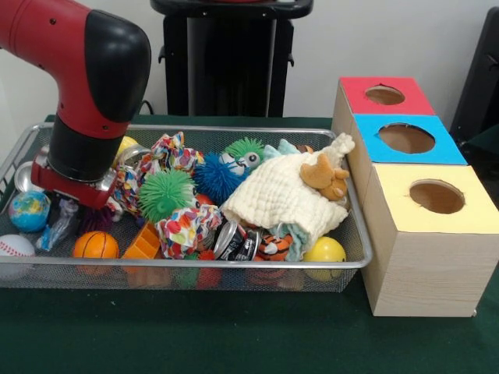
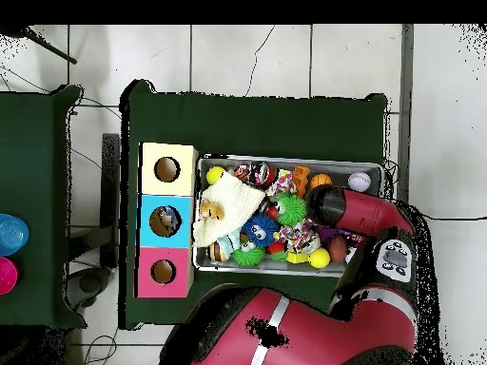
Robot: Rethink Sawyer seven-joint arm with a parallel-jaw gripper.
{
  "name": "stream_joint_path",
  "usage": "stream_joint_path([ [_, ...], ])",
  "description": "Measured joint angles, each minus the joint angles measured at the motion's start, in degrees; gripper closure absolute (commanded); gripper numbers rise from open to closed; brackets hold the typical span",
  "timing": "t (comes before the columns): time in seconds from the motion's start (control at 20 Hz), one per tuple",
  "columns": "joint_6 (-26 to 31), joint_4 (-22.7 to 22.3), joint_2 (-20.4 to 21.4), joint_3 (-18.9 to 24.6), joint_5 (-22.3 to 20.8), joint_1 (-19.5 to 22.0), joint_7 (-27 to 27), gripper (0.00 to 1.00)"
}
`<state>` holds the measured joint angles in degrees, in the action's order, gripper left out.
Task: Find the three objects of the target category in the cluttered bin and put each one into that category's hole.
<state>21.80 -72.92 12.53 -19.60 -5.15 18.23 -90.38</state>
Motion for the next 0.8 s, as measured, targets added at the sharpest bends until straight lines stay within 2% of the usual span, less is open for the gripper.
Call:
stream_joint_path([
  [0.35, 0.3, -0.7, 1.0, 0.0, 0.0, 0.0, 0.0, 1.0],
  [0.55, 2.3, -2.1, 3.2, 0.0, 0.0, 0.0, 0.0, 1.0],
  [0.75, 7.1, -3.9, 7.3, 0.0, -0.1, 0.0, 0.0, 1.0],
  [0.8, 10.1, -4.3, 9.4, 0.0, -0.1, 0.2, 0.0, 1.0],
])
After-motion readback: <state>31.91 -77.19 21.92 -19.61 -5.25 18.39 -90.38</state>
